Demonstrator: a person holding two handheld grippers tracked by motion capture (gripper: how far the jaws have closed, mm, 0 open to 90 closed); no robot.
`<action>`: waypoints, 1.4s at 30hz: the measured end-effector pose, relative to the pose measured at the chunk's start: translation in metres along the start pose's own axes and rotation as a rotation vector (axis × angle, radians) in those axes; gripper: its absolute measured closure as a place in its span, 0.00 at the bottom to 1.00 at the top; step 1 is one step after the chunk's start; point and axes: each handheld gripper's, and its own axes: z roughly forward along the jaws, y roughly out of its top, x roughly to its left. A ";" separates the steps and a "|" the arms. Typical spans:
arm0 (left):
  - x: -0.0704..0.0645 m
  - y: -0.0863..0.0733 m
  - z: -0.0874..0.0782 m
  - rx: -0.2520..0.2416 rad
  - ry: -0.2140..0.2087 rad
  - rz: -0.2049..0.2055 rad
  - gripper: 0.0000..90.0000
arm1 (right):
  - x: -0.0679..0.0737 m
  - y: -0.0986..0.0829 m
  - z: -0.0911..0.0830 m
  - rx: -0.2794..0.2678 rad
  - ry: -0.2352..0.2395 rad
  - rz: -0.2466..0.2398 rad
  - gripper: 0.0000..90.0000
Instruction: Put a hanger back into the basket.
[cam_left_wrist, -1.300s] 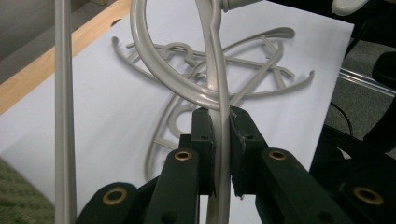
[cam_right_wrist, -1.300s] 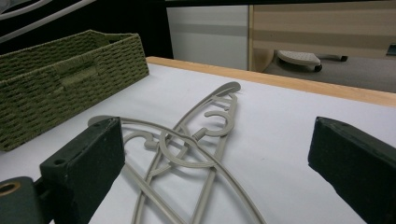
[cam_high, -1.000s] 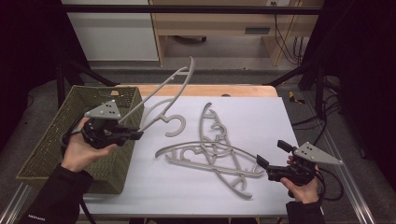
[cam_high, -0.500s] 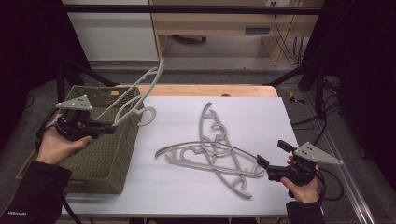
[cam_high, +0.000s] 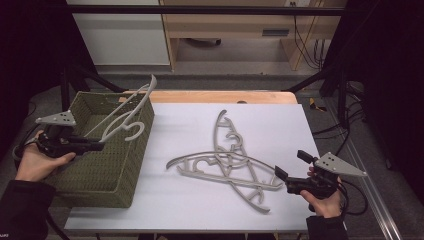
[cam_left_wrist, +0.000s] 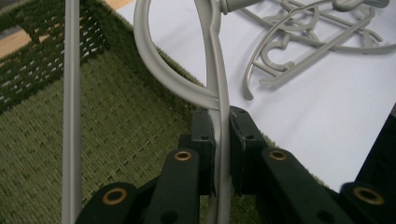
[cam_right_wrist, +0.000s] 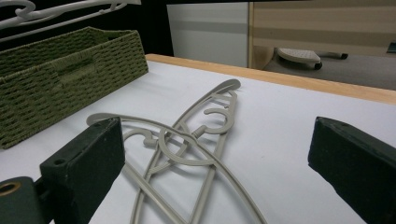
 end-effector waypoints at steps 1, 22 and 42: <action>0.002 -0.002 -0.001 0.004 -0.003 -0.003 0.91 | 0.000 0.000 0.000 0.002 0.000 -0.001 0.04; 0.021 -0.039 0.006 0.035 -0.008 -0.083 0.91 | -0.001 -0.001 -0.001 0.008 -0.005 0.001 0.04; 0.024 -0.056 0.022 0.123 -0.019 -0.138 0.90 | -0.001 -0.001 0.000 0.007 -0.006 -0.002 0.04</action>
